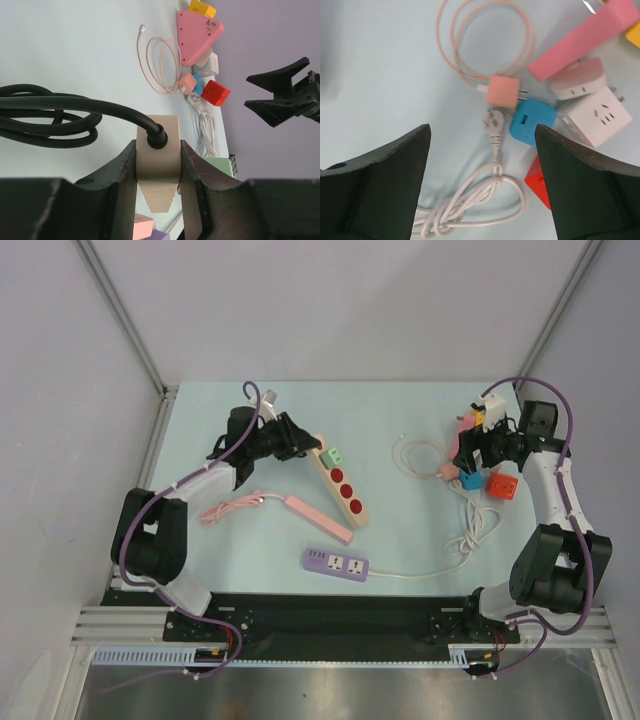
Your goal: Pull the plug off the socket
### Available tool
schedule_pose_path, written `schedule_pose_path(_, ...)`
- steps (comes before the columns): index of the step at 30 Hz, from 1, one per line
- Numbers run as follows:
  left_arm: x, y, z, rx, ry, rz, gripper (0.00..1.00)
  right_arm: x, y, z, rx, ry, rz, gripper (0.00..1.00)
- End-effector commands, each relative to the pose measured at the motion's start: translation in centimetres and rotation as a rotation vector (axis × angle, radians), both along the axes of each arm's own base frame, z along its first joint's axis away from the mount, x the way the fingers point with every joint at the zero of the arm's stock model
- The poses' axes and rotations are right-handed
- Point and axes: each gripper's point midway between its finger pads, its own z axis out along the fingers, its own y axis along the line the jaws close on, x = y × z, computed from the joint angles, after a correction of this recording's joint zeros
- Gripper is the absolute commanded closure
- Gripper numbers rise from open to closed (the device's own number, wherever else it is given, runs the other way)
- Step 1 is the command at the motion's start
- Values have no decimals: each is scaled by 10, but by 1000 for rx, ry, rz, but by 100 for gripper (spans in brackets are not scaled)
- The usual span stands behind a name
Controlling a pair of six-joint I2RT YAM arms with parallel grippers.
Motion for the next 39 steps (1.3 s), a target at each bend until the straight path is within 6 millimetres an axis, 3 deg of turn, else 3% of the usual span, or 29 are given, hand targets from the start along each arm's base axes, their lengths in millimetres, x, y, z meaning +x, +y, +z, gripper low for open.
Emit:
schedule_pose_path(1, -2, -3, 59, -81, -176, -39, 100, -14, 38, 34, 68, -74, 177, 10)
schedule_pose_path(5, -3, -4, 57, -85, -170, -43, 100, -34, 79, 42, 131, -74, 330, 10)
schedule_pose_path(9, -3, -4, 56, -92, -163, -48, 100, -58, 133, 53, 214, -83, 522, 10)
schedule_pose_path(10, -4, -5, 55, -93, -162, -49, 100, -59, 137, 54, 220, -85, 528, 10)
schedule_pose_path(12, -5, -6, 55, -97, -159, -52, 100, -67, 170, 54, 230, -78, 604, 10)
schedule_pose_path(15, -5, -6, 54, -102, -156, -54, 100, -65, 193, 57, 220, -75, 618, 10)
schedule_pose_path(16, -5, -6, 54, -104, -155, -52, 100, -69, 212, 56, 218, -71, 658, 10)
schedule_pose_path(18, -5, -6, 53, -105, -154, -53, 100, -61, 224, 60, 208, -65, 622, 11)
schedule_pose_path(22, -6, -6, 51, -105, -149, -51, 100, -51, 271, 64, 208, -74, 613, 12)
schedule_pose_path(28, -7, -6, 50, -112, -143, -52, 100, -22, 308, 72, 220, -70, 447, 15)
schedule_pose_path(29, -7, -6, 50, -114, -140, -51, 100, -16, 313, 65, 205, -60, 406, 15)
schedule_pose_path(33, -7, -7, 49, -118, -137, -51, 100, -11, 330, 59, 210, -19, 366, 18)
schedule_pose_path(39, -6, -5, 46, -111, -118, -36, 100, -11, 344, 42, 211, 49, 351, 32)
